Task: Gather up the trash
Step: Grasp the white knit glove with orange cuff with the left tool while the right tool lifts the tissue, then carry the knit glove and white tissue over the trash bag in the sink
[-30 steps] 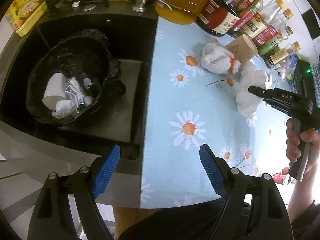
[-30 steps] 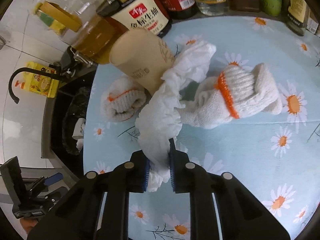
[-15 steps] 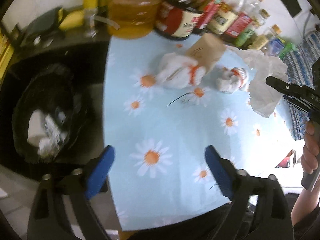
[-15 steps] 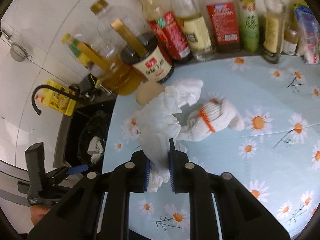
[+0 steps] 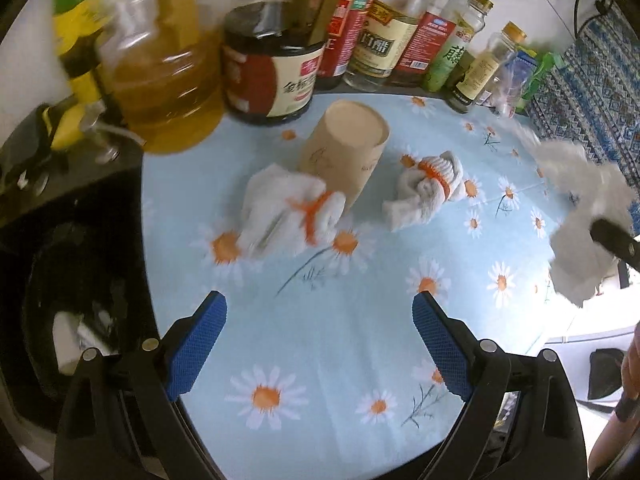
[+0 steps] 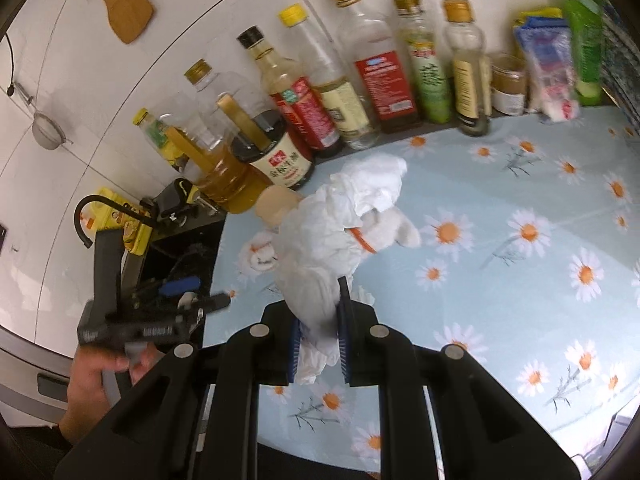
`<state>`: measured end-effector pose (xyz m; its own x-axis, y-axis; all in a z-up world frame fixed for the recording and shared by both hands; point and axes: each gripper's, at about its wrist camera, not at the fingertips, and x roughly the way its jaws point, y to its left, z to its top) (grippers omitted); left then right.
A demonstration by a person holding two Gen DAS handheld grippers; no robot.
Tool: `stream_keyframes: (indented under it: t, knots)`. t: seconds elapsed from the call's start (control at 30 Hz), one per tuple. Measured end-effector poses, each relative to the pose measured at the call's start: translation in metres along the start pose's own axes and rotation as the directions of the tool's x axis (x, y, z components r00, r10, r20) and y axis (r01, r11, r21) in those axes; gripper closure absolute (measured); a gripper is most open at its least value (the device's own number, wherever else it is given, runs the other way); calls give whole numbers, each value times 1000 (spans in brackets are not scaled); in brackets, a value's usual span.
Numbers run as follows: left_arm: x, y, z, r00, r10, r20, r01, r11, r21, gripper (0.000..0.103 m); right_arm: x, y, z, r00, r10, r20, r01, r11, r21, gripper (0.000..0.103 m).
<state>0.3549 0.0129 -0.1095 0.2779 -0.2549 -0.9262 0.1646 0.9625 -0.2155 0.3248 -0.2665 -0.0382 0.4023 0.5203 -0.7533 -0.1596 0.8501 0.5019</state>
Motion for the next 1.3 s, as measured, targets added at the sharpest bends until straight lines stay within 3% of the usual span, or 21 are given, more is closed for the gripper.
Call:
stream_keyframes:
  t: [0.23,0.37,0.53,0.63,0.77,0.97,1.3]
  knots:
    - [30,4,23,994,107,0,-107,993,48,12,-27,-21,-21,999,-8,47,8,1000,7,86]
    - [49,11,32,993,117,-22,-116,992,43,12,-35,-29,-30,998,-30,54,30,1000,-1,86]
    - [71,13,43,996,77,-54,-75,997,25,13,-37,-39,-36,997,-54,49,55,998,-9,86]
    - [79,9,47,993,109,-40,-107,993,48,13,-38,-45,-38,997,-57,42,58,998,-10,86]
    - [89,6,50,987,158,-25,-155,984,89,36,-37,-50,-38,998,-50,33,51,999,-14,86]
    - [94,1,50,984,176,-10,-173,976,133,54,-37,-50,-37,997,-69,34,70,997,-40,86]
    - [86,9,48,989,146,-4,-145,985,98,66,-31,-39,-31,999,-42,30,44,996,-83,85]
